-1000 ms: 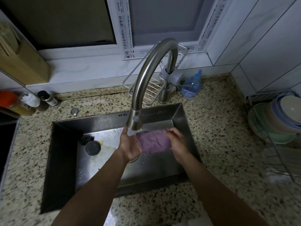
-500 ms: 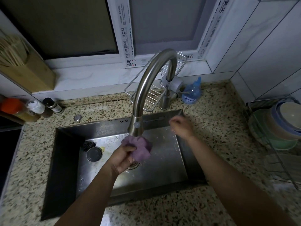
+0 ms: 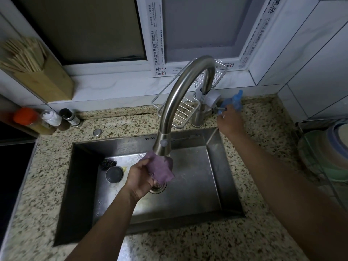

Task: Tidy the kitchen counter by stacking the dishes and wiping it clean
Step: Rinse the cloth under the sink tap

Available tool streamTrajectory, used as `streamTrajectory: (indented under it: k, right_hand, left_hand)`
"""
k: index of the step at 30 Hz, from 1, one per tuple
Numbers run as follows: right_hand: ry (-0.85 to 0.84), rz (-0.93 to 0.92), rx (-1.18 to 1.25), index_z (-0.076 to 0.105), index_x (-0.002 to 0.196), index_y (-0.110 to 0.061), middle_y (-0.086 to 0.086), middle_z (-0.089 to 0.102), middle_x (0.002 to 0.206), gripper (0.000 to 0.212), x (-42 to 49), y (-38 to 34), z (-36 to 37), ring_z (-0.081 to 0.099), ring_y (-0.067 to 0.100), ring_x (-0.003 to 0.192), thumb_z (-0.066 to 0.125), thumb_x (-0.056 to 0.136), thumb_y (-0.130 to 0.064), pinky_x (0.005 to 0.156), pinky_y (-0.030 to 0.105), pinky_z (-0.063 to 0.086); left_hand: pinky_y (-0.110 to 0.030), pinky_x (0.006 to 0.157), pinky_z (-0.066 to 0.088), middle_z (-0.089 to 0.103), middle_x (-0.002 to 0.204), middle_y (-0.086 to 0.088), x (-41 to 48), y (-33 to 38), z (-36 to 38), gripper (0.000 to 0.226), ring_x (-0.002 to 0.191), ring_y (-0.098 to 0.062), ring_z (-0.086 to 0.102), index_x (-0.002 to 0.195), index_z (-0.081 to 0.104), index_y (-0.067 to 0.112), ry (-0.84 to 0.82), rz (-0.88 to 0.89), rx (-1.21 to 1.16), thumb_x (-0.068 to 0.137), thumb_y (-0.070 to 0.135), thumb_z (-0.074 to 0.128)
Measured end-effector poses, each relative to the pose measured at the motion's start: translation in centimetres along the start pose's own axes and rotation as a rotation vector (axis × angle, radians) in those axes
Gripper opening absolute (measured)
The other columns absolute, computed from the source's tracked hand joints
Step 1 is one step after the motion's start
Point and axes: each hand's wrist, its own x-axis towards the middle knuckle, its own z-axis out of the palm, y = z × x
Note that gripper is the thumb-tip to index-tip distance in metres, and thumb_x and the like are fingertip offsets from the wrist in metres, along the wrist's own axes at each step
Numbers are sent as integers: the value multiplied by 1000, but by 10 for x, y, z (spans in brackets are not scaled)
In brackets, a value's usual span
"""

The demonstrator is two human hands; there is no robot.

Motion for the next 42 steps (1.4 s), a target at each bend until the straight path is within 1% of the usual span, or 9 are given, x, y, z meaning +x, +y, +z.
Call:
streamTrajectory:
  k: [8, 12, 15, 18, 21, 28, 33, 37, 42]
  right_hand:
    - [-41, 50, 256, 52, 127, -7, 12, 65, 124, 35, -30, -8, 0, 63, 29, 107, 54, 92, -6, 85, 38, 49]
    - [48, 172, 399, 57, 120, -9, 13, 64, 107, 25, -66, -9, 20, 60, 23, 91, 54, 96, -8, 77, 29, 39]
    - [-397, 385, 632, 66, 99, -17, 20, 70, 115, 9, -112, -10, 66, 66, 25, 84, 59, 99, -24, 72, 32, 50]
    - [-845, 544, 722, 68, 114, -11, 15, 70, 113, 45, -157, -23, 92, 65, 29, 105, 49, 102, -51, 92, 39, 51]
    - [-995, 609, 911, 66, 127, -6, 21, 70, 122, 63, -181, -31, 112, 62, 34, 119, 48, 98, -59, 108, 43, 44]
    - [-907, 395, 934, 65, 128, -10, 11, 74, 119, 30, -184, -40, 105, 70, 27, 107, 62, 99, -14, 85, 40, 57]
    - [-750, 128, 730, 70, 121, -13, 5, 76, 116, 22, -182, -37, 97, 71, 25, 112, 61, 101, -12, 91, 36, 60]
    - [-804, 350, 1016, 64, 131, -14, 9, 73, 125, 30, -188, -27, 96, 69, 30, 116, 56, 103, -9, 94, 43, 56]
    - [-884, 525, 1251, 65, 121, -9, 11, 67, 106, 28, -194, -20, 80, 57, 16, 78, 45, 102, -3, 55, 25, 45]
  left_hand:
    - [-49, 83, 62, 60, 143, -20, -8, 3, -9, 48, 122, -36, 63, 147, 51, 3, 35, -18, -33, 107, 30, 43]
    - [-42, 71, 63, 70, 126, -18, -19, 6, -7, 41, 99, -31, 75, 139, 57, 3, -2, -29, -33, 105, 24, 45]
    - [-37, 68, 63, 75, 110, -17, -27, 8, -9, 39, 88, -26, 77, 131, 59, 3, -43, -29, 4, 93, 9, 53]
    - [-34, 70, 63, 75, 106, -18, -37, 12, -14, 33, 88, -26, 76, 123, 62, 1, -92, -39, 104, 91, -1, 53]
    - [-33, 73, 63, 74, 110, -19, -44, 15, -18, 36, 93, -26, 76, 123, 65, 0, -142, -7, 168, 90, -8, 54]
    - [-52, 98, 54, 71, 124, -23, -41, 17, -40, 45, 113, -37, 68, 119, 71, 9, -89, 129, 501, 84, -18, 60]
    - [-41, 73, 61, 77, 110, -11, -37, 17, -35, 39, 106, -32, 72, 121, 67, 15, 73, 254, 752, 94, -12, 59]
    - [-36, 68, 60, 78, 103, -9, -43, 14, -31, 27, 95, -25, 73, 117, 70, 8, 40, 332, 698, 100, -7, 55]
    - [-33, 88, 59, 77, 112, -12, -50, 15, -22, 24, 103, -22, 72, 98, 77, 1, -45, 439, 821, 100, -6, 54]
